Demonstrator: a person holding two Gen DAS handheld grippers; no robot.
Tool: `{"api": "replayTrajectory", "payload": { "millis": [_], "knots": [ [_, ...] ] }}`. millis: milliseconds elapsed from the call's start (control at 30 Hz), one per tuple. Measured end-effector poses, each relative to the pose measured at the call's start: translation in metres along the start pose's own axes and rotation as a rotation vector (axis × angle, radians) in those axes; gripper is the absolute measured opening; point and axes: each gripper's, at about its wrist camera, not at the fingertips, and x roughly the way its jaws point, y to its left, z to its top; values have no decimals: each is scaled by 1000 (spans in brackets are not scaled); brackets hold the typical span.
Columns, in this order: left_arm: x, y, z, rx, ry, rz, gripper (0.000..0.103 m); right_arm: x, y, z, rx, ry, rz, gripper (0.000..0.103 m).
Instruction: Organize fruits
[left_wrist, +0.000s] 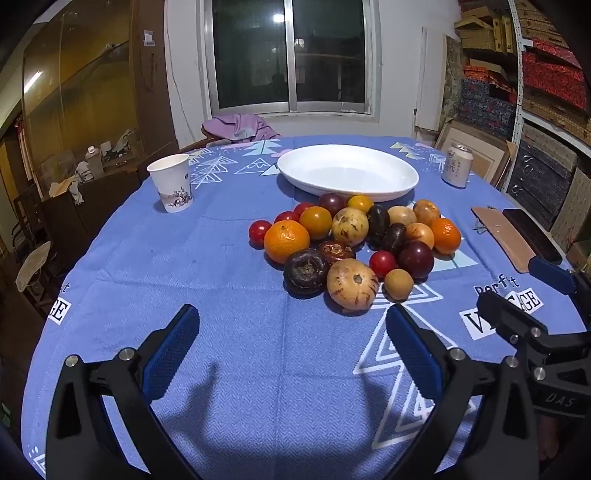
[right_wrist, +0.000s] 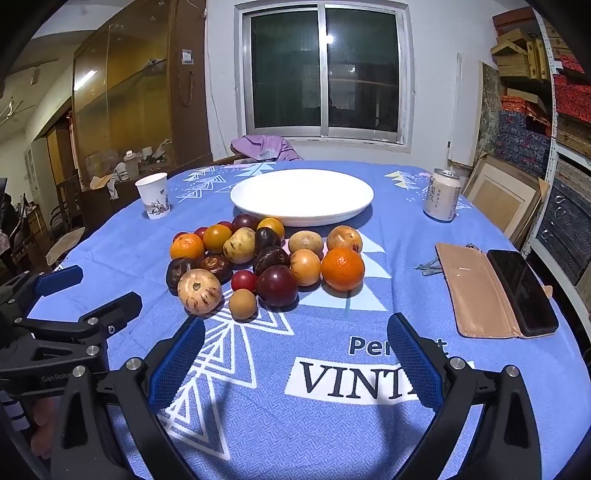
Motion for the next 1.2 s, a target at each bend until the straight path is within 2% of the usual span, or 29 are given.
{"api": "replayTrajectory", "payload": {
  "millis": [367, 600, 833, 933, 1200],
  "knots": [
    [7, 8, 1, -35, 37, -39, 99, 5, 3, 0, -16, 9, 48, 100],
    [7, 7, 1, -25, 35, -59, 99, 5, 2, -1, -25, 46, 19, 100],
    [14, 32, 3, -120, 76, -93, 99, 6, 1, -1, -34, 39, 11, 100],
    [14, 35, 0, -145, 59, -98, 99, 5, -1, -1, -26, 44, 12, 100],
    [18, 15, -3, -66, 68, -52, 99, 6, -5, -1, 11, 42, 22, 100]
  ]
}}
